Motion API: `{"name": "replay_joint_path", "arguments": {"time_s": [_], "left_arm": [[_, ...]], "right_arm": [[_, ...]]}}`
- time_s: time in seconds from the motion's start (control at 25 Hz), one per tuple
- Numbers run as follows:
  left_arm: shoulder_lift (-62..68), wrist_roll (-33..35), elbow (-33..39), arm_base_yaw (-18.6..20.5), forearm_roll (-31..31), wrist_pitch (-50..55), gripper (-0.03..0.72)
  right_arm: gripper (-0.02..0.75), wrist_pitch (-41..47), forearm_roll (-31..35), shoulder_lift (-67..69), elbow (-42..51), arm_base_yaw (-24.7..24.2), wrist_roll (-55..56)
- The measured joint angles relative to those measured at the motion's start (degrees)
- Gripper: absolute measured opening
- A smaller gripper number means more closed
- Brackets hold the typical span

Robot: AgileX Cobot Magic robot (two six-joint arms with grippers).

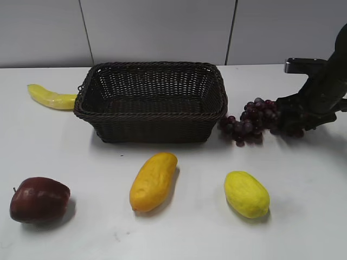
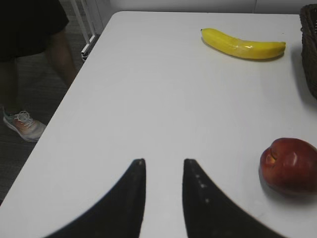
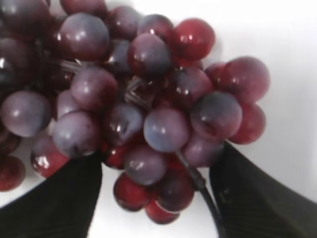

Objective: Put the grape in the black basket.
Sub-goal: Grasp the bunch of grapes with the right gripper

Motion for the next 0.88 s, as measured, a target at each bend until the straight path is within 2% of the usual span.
{"name": "replay_joint_path", "arguments": {"time_s": [0.08, 0.16, 0.4, 0.6, 0.88], "left_arm": [[0.0, 0.0, 0.0, 0.0, 0.0, 0.0, 0.228], [0.0, 0.0, 0.0, 0.0, 0.0, 0.0, 0.228], [0.0, 0.0, 0.0, 0.0, 0.0, 0.0, 0.228], [0.0, 0.0, 0.0, 0.0, 0.0, 0.0, 0.228], [0.0, 0.0, 0.0, 0.0, 0.0, 0.0, 0.228]], "right_arm": [[0.288, -0.5, -0.1, 0.2, 0.0, 0.0, 0.0], [0.184, -0.8, 0.1, 0.1, 0.0, 0.0, 0.1], [0.147, 0.0, 0.5, -1.3, 0.0, 0.1, 0.1], [0.133, 0.3, 0.5, -8.4, 0.0, 0.6, -1.3], [0.128, 4.5, 0.6, -17.6, -5.0, 4.7, -4.2]]}}
